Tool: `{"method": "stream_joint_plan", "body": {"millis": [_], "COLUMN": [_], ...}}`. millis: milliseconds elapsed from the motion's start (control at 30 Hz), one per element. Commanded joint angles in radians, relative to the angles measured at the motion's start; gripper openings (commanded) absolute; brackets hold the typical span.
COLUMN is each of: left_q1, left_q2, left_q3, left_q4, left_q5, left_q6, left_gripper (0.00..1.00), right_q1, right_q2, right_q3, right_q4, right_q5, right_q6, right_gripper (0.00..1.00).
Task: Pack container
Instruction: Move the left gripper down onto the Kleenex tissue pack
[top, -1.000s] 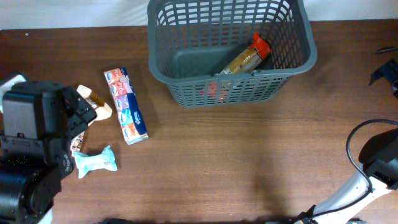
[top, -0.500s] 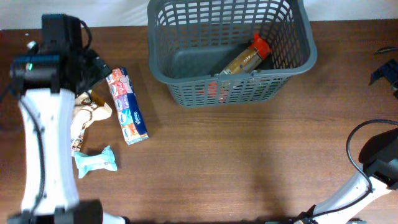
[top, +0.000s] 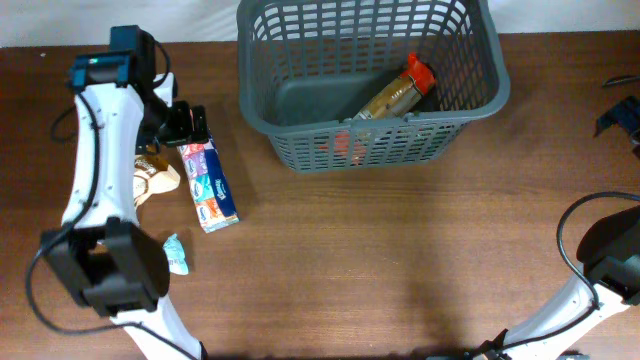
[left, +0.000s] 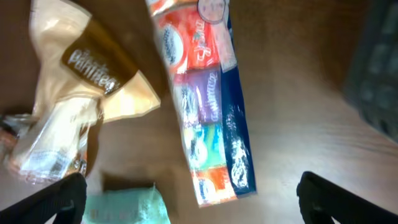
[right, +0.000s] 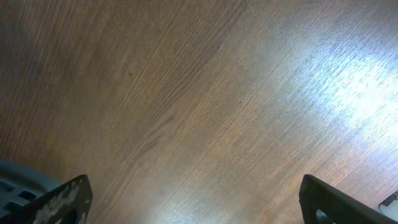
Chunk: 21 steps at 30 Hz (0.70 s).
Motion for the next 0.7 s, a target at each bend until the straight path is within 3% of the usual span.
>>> {"method": "stream_joint_plan", "body": {"millis": [0, 367, 667], "left_q1": [0.008, 0.0, 0.0], "left_q2": [0.083, 0.283, 0.343], "left_q3": [-0.016, -0.016, -0.016], "left_q4": [0.026, 0.131, 0.177], "left_q5": [0.021, 0.021, 0.022], "left_q6": [0.075, 0.024, -0.028], "left_gripper": [1.0, 1.0, 1.0], "right_q1": [0.0, 0.0, 0.0], "right_q2": [0.002, 0.002, 0.002], "right_q3": [-0.005, -0.005, -0.005], "right_q4": [0.003, 0.003, 0.003], "right_q5": [0.016, 0.016, 0.016], "right_q6": [-0.009, -0.009, -0.009], "right_gripper": [0.99, 0.99, 0.99]}}
